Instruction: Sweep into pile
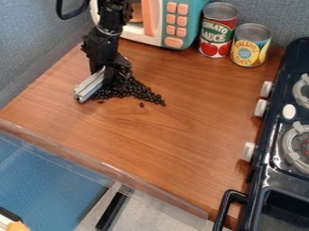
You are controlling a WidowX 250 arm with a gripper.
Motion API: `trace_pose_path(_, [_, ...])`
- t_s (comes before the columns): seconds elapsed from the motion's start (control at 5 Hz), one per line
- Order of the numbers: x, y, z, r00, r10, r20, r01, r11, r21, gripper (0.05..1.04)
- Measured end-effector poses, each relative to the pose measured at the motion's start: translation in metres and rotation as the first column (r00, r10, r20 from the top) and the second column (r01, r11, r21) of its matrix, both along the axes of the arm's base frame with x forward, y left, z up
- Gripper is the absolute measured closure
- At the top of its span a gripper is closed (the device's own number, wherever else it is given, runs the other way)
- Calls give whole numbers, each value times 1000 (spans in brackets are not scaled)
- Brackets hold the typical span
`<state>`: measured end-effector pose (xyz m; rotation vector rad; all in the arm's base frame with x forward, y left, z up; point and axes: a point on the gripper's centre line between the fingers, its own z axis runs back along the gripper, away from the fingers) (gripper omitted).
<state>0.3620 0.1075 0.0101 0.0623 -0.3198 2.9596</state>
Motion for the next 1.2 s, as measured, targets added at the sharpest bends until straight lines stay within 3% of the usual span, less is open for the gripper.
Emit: trace_pose_path(1.2, [7, -82, 0, 992, -110, 53, 113, 993, -46, 704])
